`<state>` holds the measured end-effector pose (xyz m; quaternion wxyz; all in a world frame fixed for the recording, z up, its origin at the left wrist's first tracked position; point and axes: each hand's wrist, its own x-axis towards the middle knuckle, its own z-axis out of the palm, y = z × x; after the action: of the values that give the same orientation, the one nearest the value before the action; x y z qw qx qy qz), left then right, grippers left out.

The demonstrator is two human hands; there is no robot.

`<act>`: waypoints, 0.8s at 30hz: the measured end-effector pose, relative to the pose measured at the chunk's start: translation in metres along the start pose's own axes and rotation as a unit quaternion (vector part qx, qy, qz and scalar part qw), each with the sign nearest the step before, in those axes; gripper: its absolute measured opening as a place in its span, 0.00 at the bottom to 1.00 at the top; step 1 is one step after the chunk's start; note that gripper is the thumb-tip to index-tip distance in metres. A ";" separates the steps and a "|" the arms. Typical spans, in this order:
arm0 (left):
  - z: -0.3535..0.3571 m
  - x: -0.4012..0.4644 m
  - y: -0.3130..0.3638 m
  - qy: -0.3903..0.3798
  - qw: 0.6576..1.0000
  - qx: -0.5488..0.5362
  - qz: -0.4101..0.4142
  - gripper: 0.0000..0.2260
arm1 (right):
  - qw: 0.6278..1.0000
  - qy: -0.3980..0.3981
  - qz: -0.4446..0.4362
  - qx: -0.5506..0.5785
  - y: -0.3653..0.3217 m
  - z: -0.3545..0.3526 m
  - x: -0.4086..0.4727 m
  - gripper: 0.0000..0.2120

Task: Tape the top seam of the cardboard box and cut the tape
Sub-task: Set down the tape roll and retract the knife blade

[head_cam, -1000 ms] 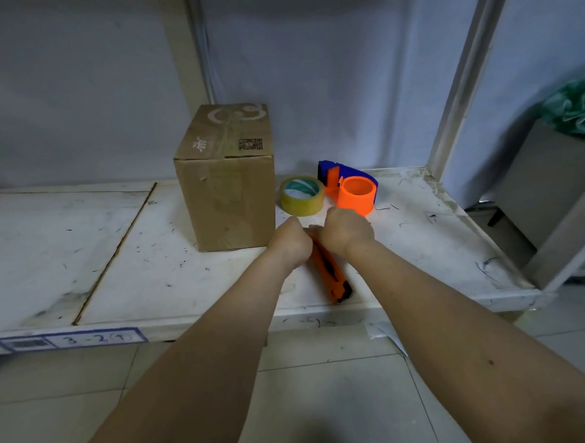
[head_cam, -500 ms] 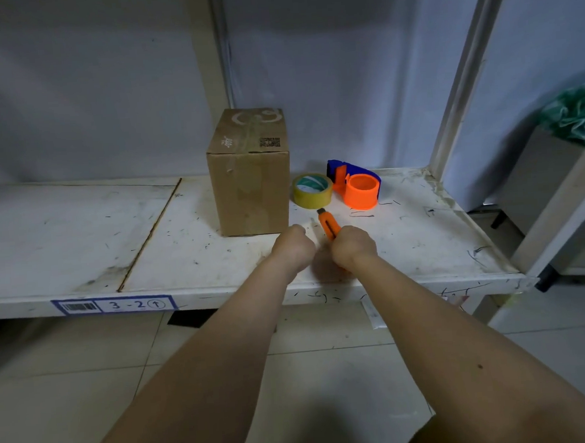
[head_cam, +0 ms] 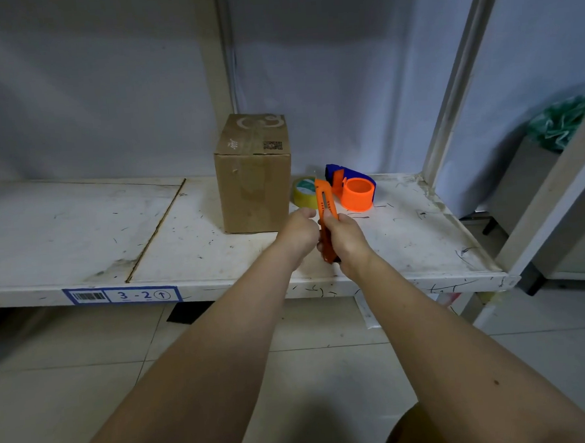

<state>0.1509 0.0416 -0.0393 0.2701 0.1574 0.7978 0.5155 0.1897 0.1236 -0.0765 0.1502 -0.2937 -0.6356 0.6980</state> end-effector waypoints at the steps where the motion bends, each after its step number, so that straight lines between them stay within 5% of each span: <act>1: 0.000 -0.002 0.002 -0.001 1.000 -0.003 0.008 0.20 | 1.000 -0.003 -0.004 0.004 -0.001 0.002 -0.001 0.13; 24: -0.004 0.002 0.003 0.051 0.997 -0.056 0.027 0.16 | 0.993 -0.100 -0.008 0.065 -0.015 0.007 -0.016 0.08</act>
<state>0.1464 0.0411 -0.0356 0.2231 0.1369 0.7761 0.5737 0.1954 0.1114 -0.0585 0.1096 -0.2068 -0.6029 0.7627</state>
